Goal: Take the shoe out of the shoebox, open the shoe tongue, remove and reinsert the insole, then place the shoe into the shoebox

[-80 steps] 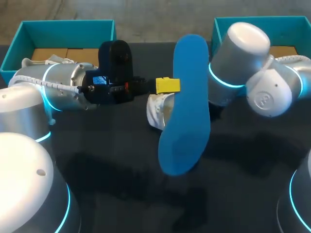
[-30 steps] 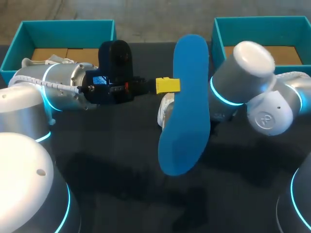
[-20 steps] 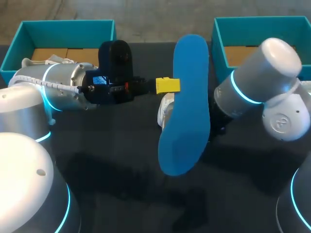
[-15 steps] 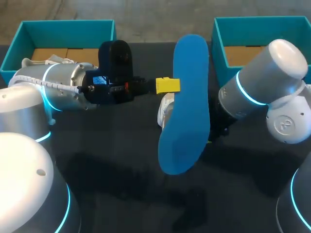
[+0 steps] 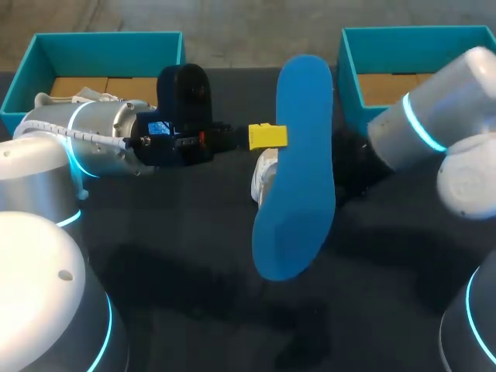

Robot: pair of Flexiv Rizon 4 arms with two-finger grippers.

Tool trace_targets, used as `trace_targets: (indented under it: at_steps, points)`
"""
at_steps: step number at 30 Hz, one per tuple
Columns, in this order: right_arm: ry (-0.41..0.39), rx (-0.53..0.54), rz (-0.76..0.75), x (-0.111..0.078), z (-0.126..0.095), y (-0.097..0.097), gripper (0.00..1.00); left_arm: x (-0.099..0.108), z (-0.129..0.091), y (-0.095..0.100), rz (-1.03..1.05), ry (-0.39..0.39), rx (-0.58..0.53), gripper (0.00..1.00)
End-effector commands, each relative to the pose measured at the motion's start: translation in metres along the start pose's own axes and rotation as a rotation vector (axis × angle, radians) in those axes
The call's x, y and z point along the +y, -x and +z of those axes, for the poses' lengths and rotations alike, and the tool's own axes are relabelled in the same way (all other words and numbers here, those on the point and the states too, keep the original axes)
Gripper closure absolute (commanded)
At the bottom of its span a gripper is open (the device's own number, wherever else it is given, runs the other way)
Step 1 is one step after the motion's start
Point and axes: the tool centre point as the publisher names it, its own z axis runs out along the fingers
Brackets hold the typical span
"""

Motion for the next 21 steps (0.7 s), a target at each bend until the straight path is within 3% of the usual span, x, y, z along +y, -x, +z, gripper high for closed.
trace_targets:
  at_steps: [1,11,21]
  points:
    - [0.012,0.128,0.019,-0.007,-0.042,-0.001,0.00,0.001,0.000,0.000,0.001,-0.002,0.001,1.00]
    - [-0.005,0.357,0.041,0.000,-0.068,-0.012,0.00,0.001,0.000,0.000,0.001,-0.002,0.001,1.00]
    - [-0.002,0.364,0.028,0.001,-0.070,-0.014,0.00,0.001,0.000,0.000,0.001,-0.002,0.001,1.00]
